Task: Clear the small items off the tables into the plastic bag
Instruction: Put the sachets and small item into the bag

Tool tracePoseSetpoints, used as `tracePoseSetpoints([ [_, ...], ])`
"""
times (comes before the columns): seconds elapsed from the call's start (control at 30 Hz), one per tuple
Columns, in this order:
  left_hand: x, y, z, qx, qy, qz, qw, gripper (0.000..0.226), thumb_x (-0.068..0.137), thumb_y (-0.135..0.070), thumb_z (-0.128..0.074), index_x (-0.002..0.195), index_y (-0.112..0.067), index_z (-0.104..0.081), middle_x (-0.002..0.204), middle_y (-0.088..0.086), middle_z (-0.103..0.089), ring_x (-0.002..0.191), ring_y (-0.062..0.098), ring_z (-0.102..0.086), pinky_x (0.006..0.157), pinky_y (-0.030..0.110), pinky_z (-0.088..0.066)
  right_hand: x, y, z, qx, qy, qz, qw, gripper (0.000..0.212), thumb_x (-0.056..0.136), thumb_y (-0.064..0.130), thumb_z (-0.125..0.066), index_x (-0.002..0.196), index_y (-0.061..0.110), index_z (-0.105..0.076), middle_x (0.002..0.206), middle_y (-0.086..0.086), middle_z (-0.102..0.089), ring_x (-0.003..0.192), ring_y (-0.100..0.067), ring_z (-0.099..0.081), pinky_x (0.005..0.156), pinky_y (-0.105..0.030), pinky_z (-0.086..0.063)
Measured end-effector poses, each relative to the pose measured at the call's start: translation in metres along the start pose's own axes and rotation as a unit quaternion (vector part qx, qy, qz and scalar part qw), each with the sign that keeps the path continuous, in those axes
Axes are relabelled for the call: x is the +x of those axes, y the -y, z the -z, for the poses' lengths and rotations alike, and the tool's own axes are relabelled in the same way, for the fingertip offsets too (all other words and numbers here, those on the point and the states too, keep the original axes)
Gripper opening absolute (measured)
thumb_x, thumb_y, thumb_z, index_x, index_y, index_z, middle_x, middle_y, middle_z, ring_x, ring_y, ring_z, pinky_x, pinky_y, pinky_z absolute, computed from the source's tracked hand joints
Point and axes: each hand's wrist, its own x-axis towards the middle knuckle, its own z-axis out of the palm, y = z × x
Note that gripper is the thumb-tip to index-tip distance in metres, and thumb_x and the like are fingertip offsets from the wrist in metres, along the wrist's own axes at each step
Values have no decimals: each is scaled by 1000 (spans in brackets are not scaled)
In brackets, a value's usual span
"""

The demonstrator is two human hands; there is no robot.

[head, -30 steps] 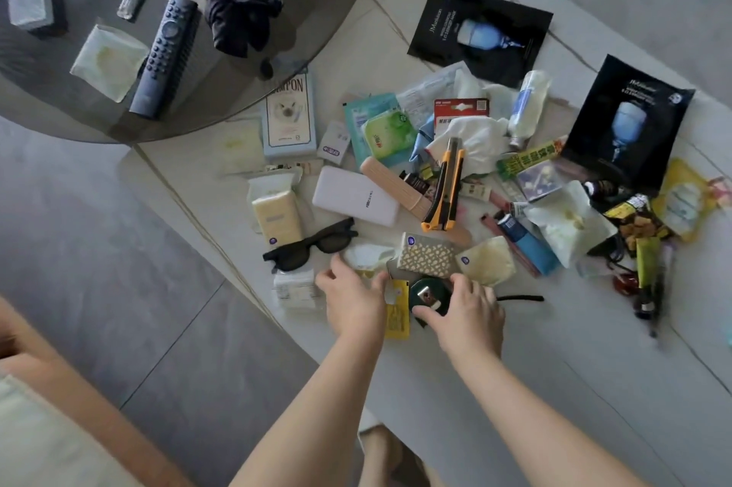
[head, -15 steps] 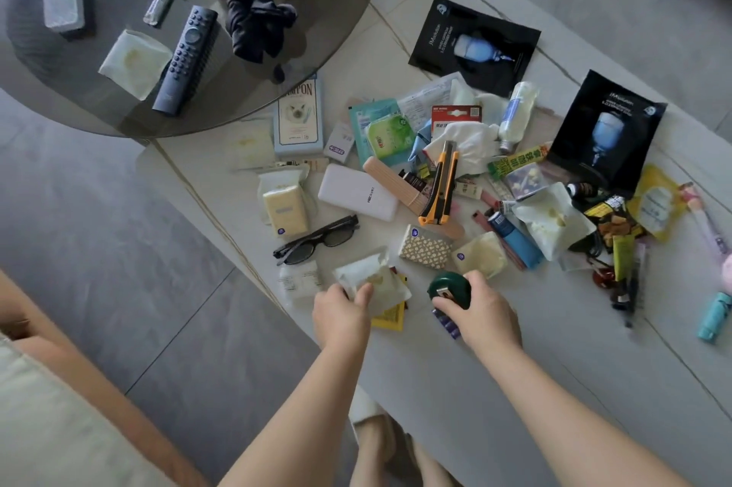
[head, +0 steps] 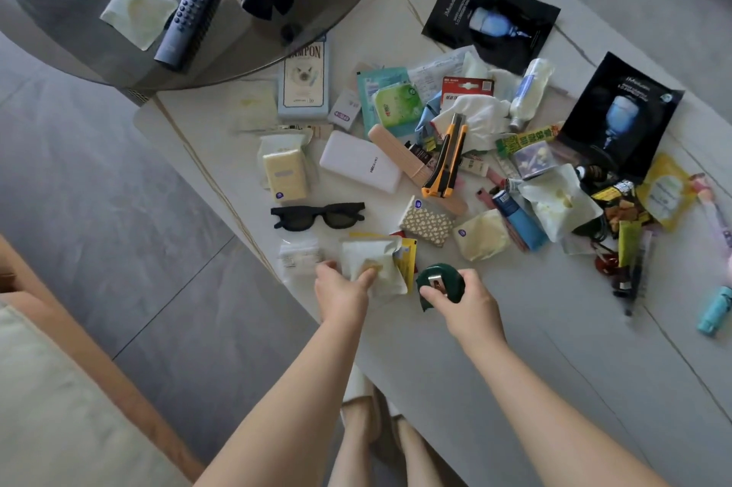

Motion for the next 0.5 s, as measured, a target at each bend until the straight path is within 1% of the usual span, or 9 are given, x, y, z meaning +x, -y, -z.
tracePoseSetpoints([
  [0.07, 2, -2, -6, -11, 4, 12, 1000, 61, 78, -29, -76, 125, -10, -42, 126, 9, -54, 113, 27, -54, 93, 40, -45, 2, -4, 0, 5, -8, -3, 1000, 41, 78, 41, -72, 104, 19, -49, 89, 4, -56, 82, -17, -51, 62, -26, -35],
  [0.13, 3, -3, -11, -10, -1, 12, 1000, 56, 77, -29, -76, 121, -12, -46, 124, 9, -53, 111, 27, -54, 95, 42, -46, 4, -8, 1, 12, -18, 1, 1000, 39, 77, 42, -72, 100, 22, -48, 87, 5, -57, 80, -17, -51, 56, -21, -35],
  [0.17, 3, -3, -14, 3, -6, 7, 1000, 56, 77, -29, -76, 122, -13, -47, 124, 9, -51, 114, 27, -52, 97, 42, -45, 5, -9, 2, 21, -22, 1, 1000, 39, 77, 43, -72, 100, 22, -49, 87, 5, -57, 80, -17, -53, 56, -19, -37],
  [0.2, 2, -3, -16, 24, -13, -1, 1000, 57, 77, -30, -76, 123, -13, -48, 126, 9, -47, 118, 27, -48, 100, 41, -43, 7, -9, 2, 41, -23, -2, 999, 40, 77, 43, -72, 102, 21, -50, 89, 4, -59, 82, -19, -57, 59, -21, -43],
  [0.27, -1, -3, -20, 61, -28, -30, 997, 57, 78, -30, -74, 126, -13, -48, 128, 9, -43, 123, 26, -41, 102, 37, -37, 12, -8, 2, 99, -14, -9, 995, 41, 77, 42, -72, 105, 20, -53, 96, -2, -64, 87, -23, -63, 73, -34, -54],
  [0.33, -1, -3, -21, 68, -29, -63, 995, 57, 81, -29, -72, 129, -11, -48, 129, 8, -44, 124, 25, -41, 103, 34, -35, 15, -4, 0, 154, 4, -9, 988, 37, 78, 38, -73, 104, 20, -54, 99, -4, -65, 89, -23, -64, 80, -40, -56],
  [0.37, -1, -3, -22, 62, -22, -75, 995, 57, 82, -29, -71, 131, -11, -48, 129, 8, -45, 124, 24, -42, 104, 33, -35, 16, 0, -2, 186, 14, -11, 982, 35, 78, 36, -73, 103, 19, -54, 101, -5, -64, 90, -22, -64, 78, -39, -56],
  [0.43, 0, -6, -22, 47, -4, -82, 996, 59, 82, -28, -71, 133, -10, -48, 129, 9, -50, 123, 24, -46, 105, 36, -39, 18, 6, -4, 242, 31, -15, 970, 34, 80, 32, -72, 105, 18, -52, 105, -4, -62, 93, -20, -63, 64, -25, -56],
  [0.5, 3, -9, -21, 27, 11, -70, 997, 60, 80, -28, -73, 133, -11, -48, 128, 9, -54, 120, 24, -50, 103, 39, -41, 21, 10, -5, 259, 32, -18, 965, 37, 82, 32, -71, 108, 17, -50, 107, -6, -61, 91, -20, -62, 49, -12, -47],
])
